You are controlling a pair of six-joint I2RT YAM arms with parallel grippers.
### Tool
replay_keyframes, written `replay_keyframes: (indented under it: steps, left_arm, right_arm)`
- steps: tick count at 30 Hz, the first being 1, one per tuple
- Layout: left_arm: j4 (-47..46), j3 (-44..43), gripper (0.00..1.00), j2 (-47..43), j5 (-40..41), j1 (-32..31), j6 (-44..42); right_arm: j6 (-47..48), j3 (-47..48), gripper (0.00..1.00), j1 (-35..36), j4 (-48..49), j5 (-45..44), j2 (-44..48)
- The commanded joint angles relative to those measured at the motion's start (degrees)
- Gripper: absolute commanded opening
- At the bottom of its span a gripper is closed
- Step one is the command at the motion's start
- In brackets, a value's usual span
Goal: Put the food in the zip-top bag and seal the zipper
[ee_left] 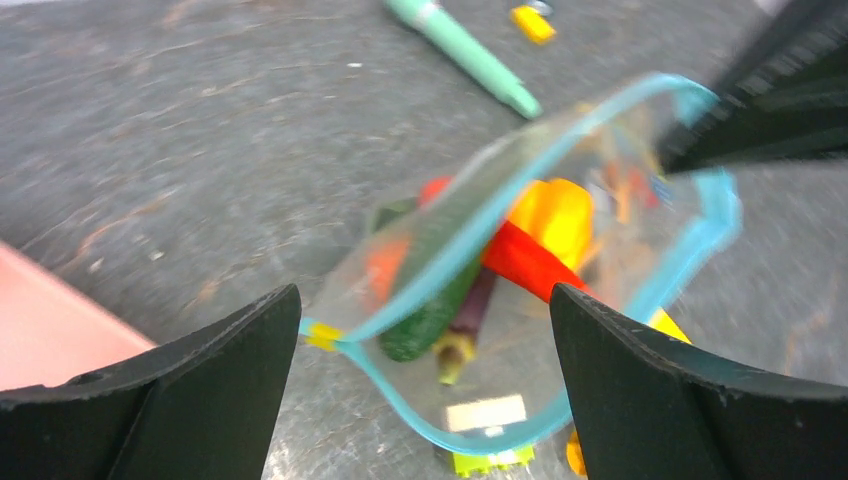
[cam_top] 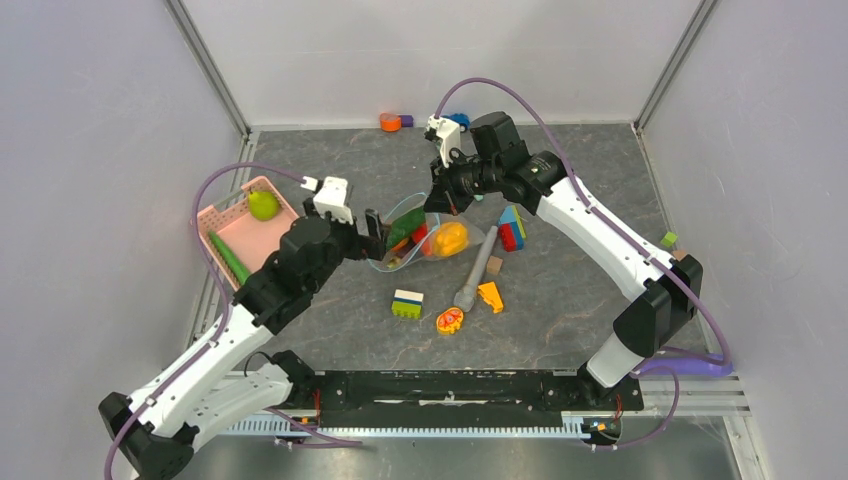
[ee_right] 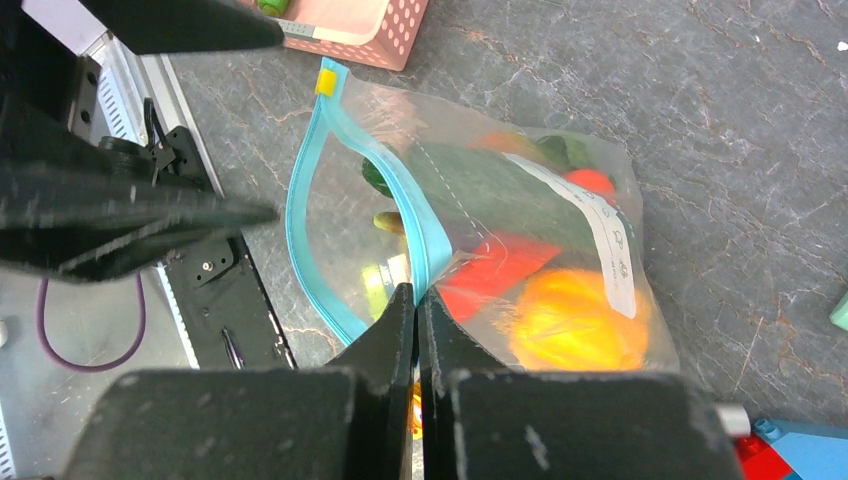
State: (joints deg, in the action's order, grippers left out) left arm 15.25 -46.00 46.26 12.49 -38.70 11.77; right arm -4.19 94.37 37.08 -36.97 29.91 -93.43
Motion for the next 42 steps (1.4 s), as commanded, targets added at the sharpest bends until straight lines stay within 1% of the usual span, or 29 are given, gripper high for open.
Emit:
replay_keyframes:
  steps: [1, 4, 6, 8, 11, 13, 15, 17, 19, 22, 25, 28, 30, 34, 37, 39, 42]
  left_arm:
    - [8.7, -5.4, 1.0, 3.9, 21.8, 1.1, 12.7]
    - [11.1, -6.5, 1.0, 5.1, 25.3, 4.1, 16.7]
    - [11.2, -6.2, 1.0, 4.9, 24.4, 8.8, 18.7]
    - [11.0, -5.5, 1.0, 4.8, 21.1, 15.6, 19.5]
    - [6.7, -3.7, 1.0, 6.3, 17.2, 25.7, 18.7]
    - [4.8, -4.6, 1.0, 9.5, 14.6, 32.6, 18.7]
    - [3.0, -7.1, 1.0, 14.3, 7.9, 38.2, 18.2]
    - [-0.1, -8.8, 1.0, 19.1, 7.8, 41.9, 18.2]
    - [-4.2, -9.5, 1.0, 24.4, 11.2, 42.8, 17.0]
    - [-6.7, -12.4, 1.0, 32.3, 16.3, 43.4, 15.1]
    - [-12.4, -12.7, 1.0, 36.4, 19.5, 44.1, 13.1]
    - [-18.4, -11.7, 1.0, 38.5, 20.4, 45.5, 12.8]
    - [-21.8, -11.2, 0.99, 39.7, 18.5, 47.7, 13.1]
    - [-25.8, -10.3, 0.91, 42.5, 8.9, 52.4, 15.5]
    - [-29.8, -9.5, 0.84, 45.0, 2.2, 54.8, 17.1]
    - [-30.1, -10.0, 0.8, 46.3, 0.8, 55.4, 17.5]
    - [-30.2, -10.4, 0.8, 47.5, 1.0, 55.5, 16.8]
  right_arm:
    - [0.7, 1.0, 0.0, 0.2, 2.2, 0.0, 2.7]
    - [0.9, 1.0, 0.0, 0.2, 2.2, -0.9, 2.6]
    - [0.9, 1.0, 0.0, 0.2, 2.1, -1.4, 2.7]
    - [1.1, 1.0, 0.0, 0.2, 2.1, -1.5, 2.8]
    - [1.3, 1.1, 0.0, 0.2, 2.1, -1.7, 2.7]
    - [1.2, 1.2, 0.0, 0.2, 2.1, -1.7, 2.4]
    - [1.2, 1.3, 0.0, 0.2, 2.1, -1.6, 2.1]
    - [1.2, 1.6, 0.0, 0.2, 2.1, -1.6, 1.7]
    - [1.2, 1.9, 0.0, 0.2, 1.9, -1.5, 1.4]
    - [1.9, 2.2, 0.0, 0.2, 1.8, -1.7, 1.0]
    - [2.0, 2.6, 0.0, 0.2, 1.6, -2.9, 0.2]
    - [2.2, 3.5, 0.0, 0.2, 1.1, -3.0, -1.0]
    - [2.7, 4.6, 0.0, 0.2, 0.2, -3.4, -2.0]
    - [2.5, 5.5, 0.0, 0.2, -0.4, -3.8, -3.4]
    - [2.3, 5.9, 0.0, 0.2, -0.6, -3.9, -4.1]
    - [2.3, 6.0, 0.0, 0.2, -0.7, -3.8, -4.4]
    - [2.5, 6.2, 0.0, 0.2, -0.8, -3.8, -4.7]
